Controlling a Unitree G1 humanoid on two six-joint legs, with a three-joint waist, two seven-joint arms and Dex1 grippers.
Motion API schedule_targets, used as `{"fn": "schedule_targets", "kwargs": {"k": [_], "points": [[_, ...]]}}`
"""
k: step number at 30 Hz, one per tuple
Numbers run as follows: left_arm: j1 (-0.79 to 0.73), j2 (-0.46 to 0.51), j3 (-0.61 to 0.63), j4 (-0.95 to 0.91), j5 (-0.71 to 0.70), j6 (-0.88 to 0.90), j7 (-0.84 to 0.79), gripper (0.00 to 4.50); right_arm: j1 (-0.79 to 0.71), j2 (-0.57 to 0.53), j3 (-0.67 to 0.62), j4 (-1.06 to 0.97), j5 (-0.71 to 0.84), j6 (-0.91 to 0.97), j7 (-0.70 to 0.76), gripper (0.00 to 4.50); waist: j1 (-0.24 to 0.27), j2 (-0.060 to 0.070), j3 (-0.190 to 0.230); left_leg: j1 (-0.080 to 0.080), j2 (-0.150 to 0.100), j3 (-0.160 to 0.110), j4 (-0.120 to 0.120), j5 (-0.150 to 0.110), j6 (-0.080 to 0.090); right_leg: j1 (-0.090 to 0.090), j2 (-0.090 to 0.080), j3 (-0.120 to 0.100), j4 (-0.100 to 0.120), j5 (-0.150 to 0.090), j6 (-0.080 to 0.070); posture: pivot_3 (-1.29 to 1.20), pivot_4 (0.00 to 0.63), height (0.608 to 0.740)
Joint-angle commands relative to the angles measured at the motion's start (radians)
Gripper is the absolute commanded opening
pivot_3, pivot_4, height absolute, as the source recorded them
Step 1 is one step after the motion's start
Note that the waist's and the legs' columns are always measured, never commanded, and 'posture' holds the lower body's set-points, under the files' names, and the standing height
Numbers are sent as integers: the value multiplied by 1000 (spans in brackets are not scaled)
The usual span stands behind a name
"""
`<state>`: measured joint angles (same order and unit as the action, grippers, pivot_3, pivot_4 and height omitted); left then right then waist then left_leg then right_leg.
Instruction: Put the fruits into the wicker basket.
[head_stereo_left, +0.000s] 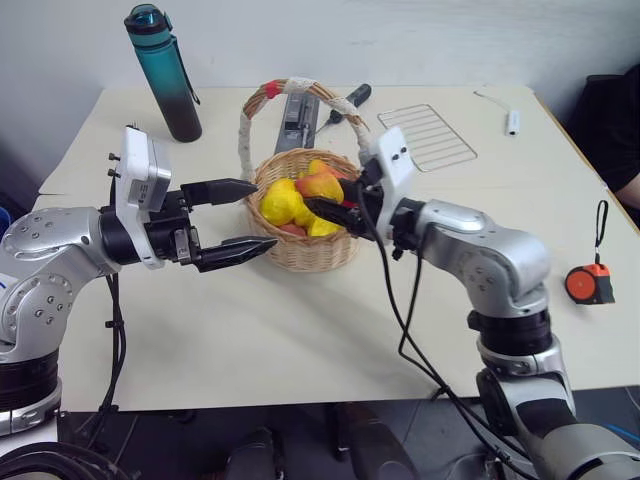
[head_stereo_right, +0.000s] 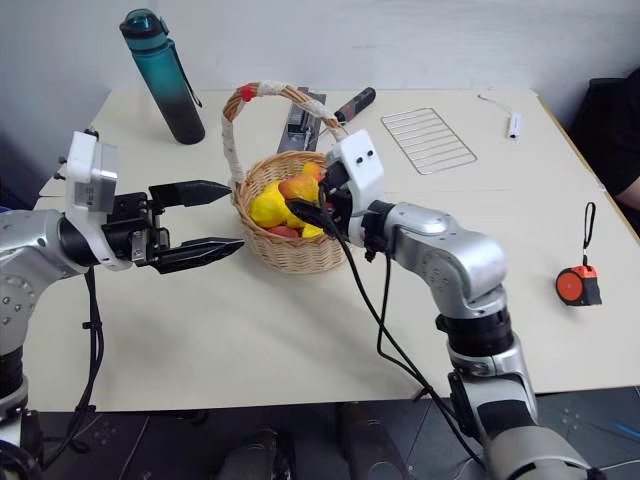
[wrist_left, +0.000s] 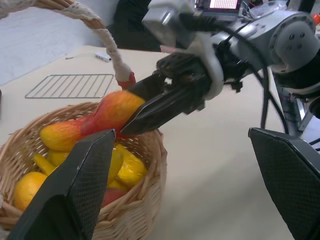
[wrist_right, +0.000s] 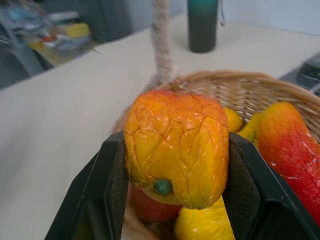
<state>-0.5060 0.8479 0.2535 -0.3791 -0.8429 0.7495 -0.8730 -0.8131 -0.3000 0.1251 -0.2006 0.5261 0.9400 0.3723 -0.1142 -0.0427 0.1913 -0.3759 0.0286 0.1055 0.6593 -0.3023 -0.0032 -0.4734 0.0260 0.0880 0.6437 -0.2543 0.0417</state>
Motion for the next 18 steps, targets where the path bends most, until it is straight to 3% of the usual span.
{"fn": "schedule_targets", "kwargs": {"k": [1, 3, 8, 11, 14, 18], "points": [[-15, 2, 11, -14, 4, -27, 0, 4500, 13, -22, -51, -103, 38, 24, 22, 3735, 8, 0, 0, -4, 0, 1, 0, 0, 0, -4, -1, 0, 1, 0, 0, 0, 150, 740], [-12, 2, 12, -11, 8, -30, -3, 4500, 21, -30, -76, -130, 55, 45, 24, 4424, 18, 0, 0, -14, 1, 0, 3, -1, -1, -11, -1, -2, 4, 0, 0, 0, 150, 740], [-13, -1, 6, -4, 14, -39, -11, 4500, 161, -202, -348, -322, 282, 201, 97, 4468, 43, 0, 0, -14, 1, -1, 4, -2, 0, -10, -1, -3, 1, 0, 0, 0, 150, 740], [-16, -1, 6, 0, 15, -43, -14, 4500, 226, -273, -447, -349, 341, 243, 81, 4468, 51, 0, 0, -12, 0, -1, 6, -5, 6, -6, -1, -3, -4, 0, 2, 0, 150, 740], [-31, -3, -3, 11, 21, -47, -18, 4500, 254, -300, -440, -326, 275, 199, 41, 4468, 35, 0, 0, -10, 0, 1, 6, -5, 7, -5, -1, 0, -4, 1, 3, 0, 150, 740], [-60, -11, -24, 31, 33, -58, -20, 4500, 212, -221, -368, -253, 193, 114, -33, 4468, 18, -1, 0, -9, -1, 1, 6, 0, 6, -5, 1, 2, -2, 4, 2, 0, 150, 740]]}}
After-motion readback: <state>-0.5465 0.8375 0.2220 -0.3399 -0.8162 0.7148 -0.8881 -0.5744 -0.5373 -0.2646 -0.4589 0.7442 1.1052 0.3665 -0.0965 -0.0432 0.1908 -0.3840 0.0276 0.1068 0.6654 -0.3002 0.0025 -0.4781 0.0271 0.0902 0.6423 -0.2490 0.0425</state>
